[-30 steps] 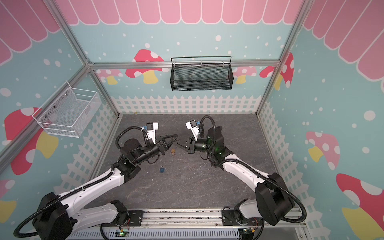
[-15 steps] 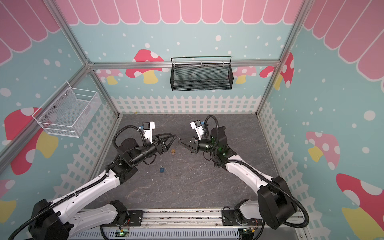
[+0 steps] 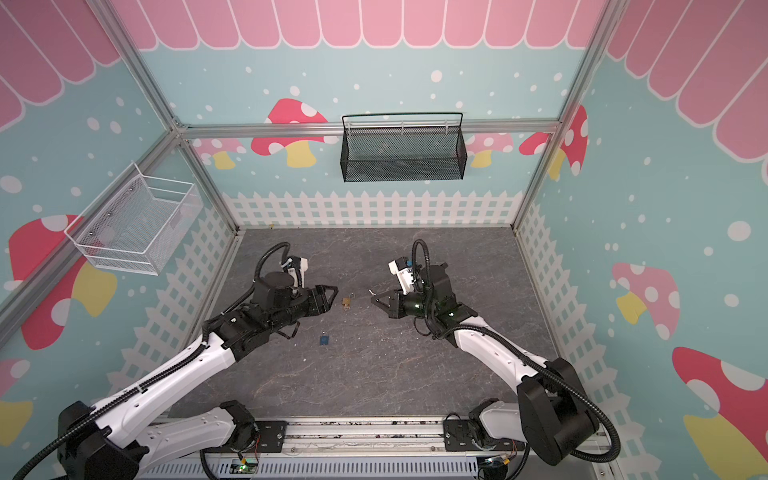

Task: Unlock with the key
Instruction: 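Lower the left gripper onto the small blue padlock and close on it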

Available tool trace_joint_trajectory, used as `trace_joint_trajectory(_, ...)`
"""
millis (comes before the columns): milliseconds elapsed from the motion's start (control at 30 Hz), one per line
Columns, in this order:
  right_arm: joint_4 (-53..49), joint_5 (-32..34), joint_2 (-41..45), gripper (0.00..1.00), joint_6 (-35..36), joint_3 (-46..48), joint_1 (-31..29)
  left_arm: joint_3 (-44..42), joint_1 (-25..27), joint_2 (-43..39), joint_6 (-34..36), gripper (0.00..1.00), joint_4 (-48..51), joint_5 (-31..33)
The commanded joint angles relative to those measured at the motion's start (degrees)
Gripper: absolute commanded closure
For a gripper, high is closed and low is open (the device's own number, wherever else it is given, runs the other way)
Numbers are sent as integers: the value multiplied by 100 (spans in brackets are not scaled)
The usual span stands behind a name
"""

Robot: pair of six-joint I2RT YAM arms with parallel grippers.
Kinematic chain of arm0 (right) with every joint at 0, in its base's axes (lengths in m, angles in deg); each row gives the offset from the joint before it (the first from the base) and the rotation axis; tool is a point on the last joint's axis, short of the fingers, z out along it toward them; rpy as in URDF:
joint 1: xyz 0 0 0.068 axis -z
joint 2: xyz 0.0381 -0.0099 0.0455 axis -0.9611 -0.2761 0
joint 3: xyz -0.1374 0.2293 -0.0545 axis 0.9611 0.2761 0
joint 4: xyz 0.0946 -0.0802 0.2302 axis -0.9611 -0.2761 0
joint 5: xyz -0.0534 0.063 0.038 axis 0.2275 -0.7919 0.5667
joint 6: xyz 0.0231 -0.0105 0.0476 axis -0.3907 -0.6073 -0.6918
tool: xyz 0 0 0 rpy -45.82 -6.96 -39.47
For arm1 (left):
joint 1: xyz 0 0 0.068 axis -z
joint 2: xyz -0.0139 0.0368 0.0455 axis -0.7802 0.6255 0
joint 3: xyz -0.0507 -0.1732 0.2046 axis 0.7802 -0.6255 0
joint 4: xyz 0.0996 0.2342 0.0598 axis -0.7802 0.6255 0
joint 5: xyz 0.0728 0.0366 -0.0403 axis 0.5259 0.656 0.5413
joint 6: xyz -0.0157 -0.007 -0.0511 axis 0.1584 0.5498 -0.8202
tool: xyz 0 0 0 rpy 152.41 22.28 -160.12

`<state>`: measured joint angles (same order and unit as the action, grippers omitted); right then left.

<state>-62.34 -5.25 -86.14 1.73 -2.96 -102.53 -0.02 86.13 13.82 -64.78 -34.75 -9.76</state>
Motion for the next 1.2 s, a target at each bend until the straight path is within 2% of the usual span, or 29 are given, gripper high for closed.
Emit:
trace_joint_trajectory(0, -96, 288, 125, 100, 6, 261, -31, 135, 150, 280, -140, 30, 832, 235)
trace_joint_trajectory(300, 551, 443, 83, 100, -427, 1009, -128, 304, 623, 1380, -257, 29, 1423, 808)
trace_joint_trajectory(667, 840, 560, 79, 100, -485, 1250, -136, 427, 786, 2342, -408, 28, 1439, 931)
trace_joint_trajectory(900, 854, 590, -33, 100, -456, 1203, -132, 498, 839, 2768, -598, 30, 1477, 1185)
trace_joint_trajectory(1167, 838, 632, -49, 100, -431, 1249, -127, 258, 811, 2728, -1037, 34, 1518, 1741)
